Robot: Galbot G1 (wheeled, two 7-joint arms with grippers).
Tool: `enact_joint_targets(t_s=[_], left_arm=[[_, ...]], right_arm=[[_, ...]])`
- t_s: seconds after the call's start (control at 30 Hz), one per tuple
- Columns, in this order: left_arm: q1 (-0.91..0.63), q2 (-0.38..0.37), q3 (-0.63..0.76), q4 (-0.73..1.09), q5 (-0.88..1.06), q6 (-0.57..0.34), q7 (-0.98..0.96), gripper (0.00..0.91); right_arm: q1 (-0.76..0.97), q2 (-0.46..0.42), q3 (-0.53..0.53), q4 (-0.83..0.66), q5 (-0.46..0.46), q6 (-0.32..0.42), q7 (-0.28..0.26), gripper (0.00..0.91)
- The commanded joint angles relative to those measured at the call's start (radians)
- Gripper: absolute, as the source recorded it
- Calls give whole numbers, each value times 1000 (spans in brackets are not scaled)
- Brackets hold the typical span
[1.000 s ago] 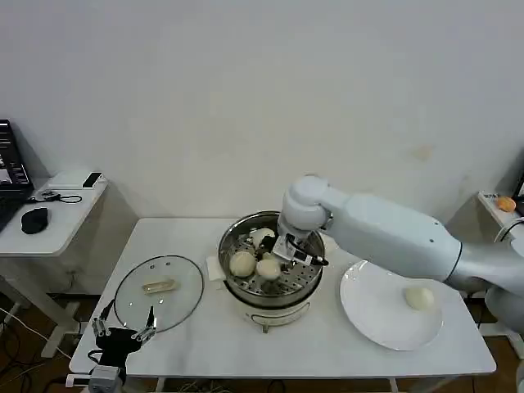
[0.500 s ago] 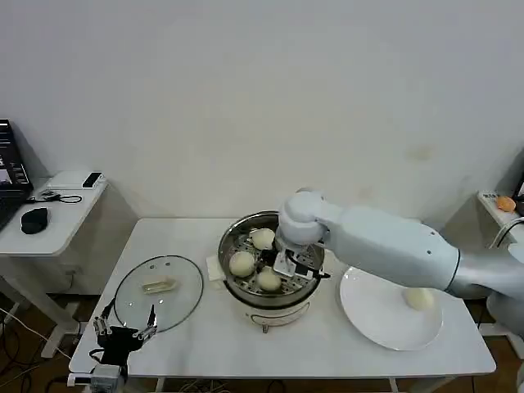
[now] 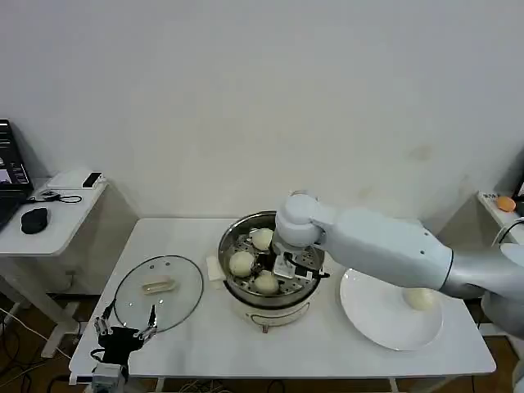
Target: Take steamed baozi put them in steamer then cover it.
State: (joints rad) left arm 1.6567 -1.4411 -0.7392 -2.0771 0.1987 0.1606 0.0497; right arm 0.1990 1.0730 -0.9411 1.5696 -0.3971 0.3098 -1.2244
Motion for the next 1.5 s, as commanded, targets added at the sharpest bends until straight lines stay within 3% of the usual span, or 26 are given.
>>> enact_joint_targets(t_s=[0.03,0.1,0.17,0.6,0.83,1.0,1.13,1.17,1.3,1.5], left_arm=[[-1,1,0,3,0,1,0,907],[-1,-1,0,2,0,1,0,907],[0,-1,-1,2,0,1,0,907],[-3,-4,3,4,1,1,2,907],[-4,5,3,1,-3,2,4,907],[-12,20,10,-9,-10,5,8,907],[-17,33,20,-22,-26,7,10,907],[-19,36,24,-25,-31,8,10,907],[-27,46,30,-22,-43,7,10,907],[-27,52,43,-22,-60,6,6,907]], right_arm=[[0,14,1,-40,-5,75,20,645],[-1,20,4,-42,-9,80,17,645],[0,23,3,-42,-5,80,22,907],[13,5,24,-36,-16,71,45,907],[50,-91,105,-14,25,45,29,907],[90,-220,159,-17,145,-117,27,907],[111,-325,161,-73,303,-256,45,907],[115,-364,157,-87,349,-326,50,907],[95,-452,173,-106,418,-540,54,907],[-12,-538,260,-135,399,-674,-39,907]])
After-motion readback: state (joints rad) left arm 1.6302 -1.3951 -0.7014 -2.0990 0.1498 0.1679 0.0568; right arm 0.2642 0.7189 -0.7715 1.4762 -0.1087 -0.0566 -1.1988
